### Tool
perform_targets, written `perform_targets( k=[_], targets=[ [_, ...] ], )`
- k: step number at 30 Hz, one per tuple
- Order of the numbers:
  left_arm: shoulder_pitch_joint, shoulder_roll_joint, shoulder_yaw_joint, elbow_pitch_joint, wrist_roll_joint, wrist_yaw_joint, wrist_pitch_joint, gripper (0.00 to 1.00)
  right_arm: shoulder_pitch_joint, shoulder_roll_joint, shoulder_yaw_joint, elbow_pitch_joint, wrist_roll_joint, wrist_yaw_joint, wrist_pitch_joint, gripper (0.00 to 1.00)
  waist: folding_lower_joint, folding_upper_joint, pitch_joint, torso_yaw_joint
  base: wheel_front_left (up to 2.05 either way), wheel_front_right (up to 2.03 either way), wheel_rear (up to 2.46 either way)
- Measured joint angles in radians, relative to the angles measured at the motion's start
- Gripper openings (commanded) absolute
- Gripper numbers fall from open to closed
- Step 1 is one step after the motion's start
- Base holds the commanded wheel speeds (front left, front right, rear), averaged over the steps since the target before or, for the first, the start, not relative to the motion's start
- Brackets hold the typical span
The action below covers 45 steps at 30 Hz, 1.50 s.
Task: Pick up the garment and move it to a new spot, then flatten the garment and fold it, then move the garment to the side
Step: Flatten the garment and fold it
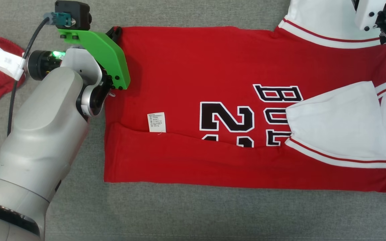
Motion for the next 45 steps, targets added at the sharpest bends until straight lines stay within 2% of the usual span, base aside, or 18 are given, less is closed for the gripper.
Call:
perform_targets(
  k=[7,8,9,10,16,22,27,31,35,40,45],
  targets=[
    [0.0,-0.03,-0.007,-0.018,0.002,-0.008,-0.037,0.0,-0.03,-0.004,-0.008,0.082,-0.042,-0.001,0.061,1.0,0.0,0.0,0.023,0.043,0.0,0.0,0.0],
    [0.0,-0.034,-0.008,-0.019,0.003,-0.009,-0.04,0.0,-0.036,-0.007,0.0,0.088,-0.041,-0.001,0.084,0.85,0.0,0.0,0.026,0.048,0.0,0.0,0.0],
    [0.0,-0.035,-0.009,-0.019,0.005,-0.008,-0.049,0.0,-0.039,-0.01,0.006,0.088,-0.041,-0.001,0.092,0.36,0.0,0.0,0.027,0.051,0.0,0.0,0.0],
    [0.001,-0.037,-0.009,-0.02,0.007,-0.008,-0.055,0.0,-0.039,-0.012,0.006,0.085,-0.041,-0.001,0.088,0.0,0.0,0.0,0.029,0.053,0.0,0.0,0.0],
    [0.013,-0.038,-0.004,-0.005,0.018,0.004,-0.13,0.0,-0.026,-0.013,0.028,0.068,-0.072,0.0,-0.03,0.0,0.0,0.0,0.02,0.044,0.0,0.0,0.0],
    [0.028,-0.038,0.003,0.02,0.033,0.014,-0.225,0.0,-0.01,-0.008,0.028,0.062,-0.051,0.0,-0.14,0.0,0.0001,0.0,-0.011,0.028,0.0,0.0,0.0],
    [0.064,-0.034,0.007,0.022,0.048,-0.002,-0.322,0.0,0.057,-0.011,0.046,0.023,-0.002,0.0,-0.231,0.0,0.0,0.0,-0.051,0.017,0.0,0.0,0.0],
    [0.119,-0.025,-0.007,0.023,0.061,-0.039,-0.386,0.0,0.157,-0.026,0.059,-0.027,0.053,0.0,-0.284,0.0,0.0,0.0,-0.091,0.007,0.0,0.0,0.0],
    [0.163,0.0,-0.028,0.016,0.095,-0.078,-0.434,0.0,0.276,-0.048,0.095,-0.096,0.096,0.0,-0.294,0.0,0.0,0.0,-0.131,-0.008,0.0,0.0,0.0],
    [0.232,0.044,-0.02,-0.007,0.153,-0.089,-0.452,0.0,0.417,-0.067,0.098,-0.208,0.148,0.0,-0.301,0.0,0.0,0.0,-0.177,-0.034,0.0,0.0,0.0],
    [0.325,0.08,0.053,-0.102,0.237,-0.105,-0.456,0.0,0.547,-0.076,0.086,-0.314,0.171,0.0,-0.271,0.0,0.0,0.0,-0.212,-0.062,0.0,0.0,0.0]
  ],
)
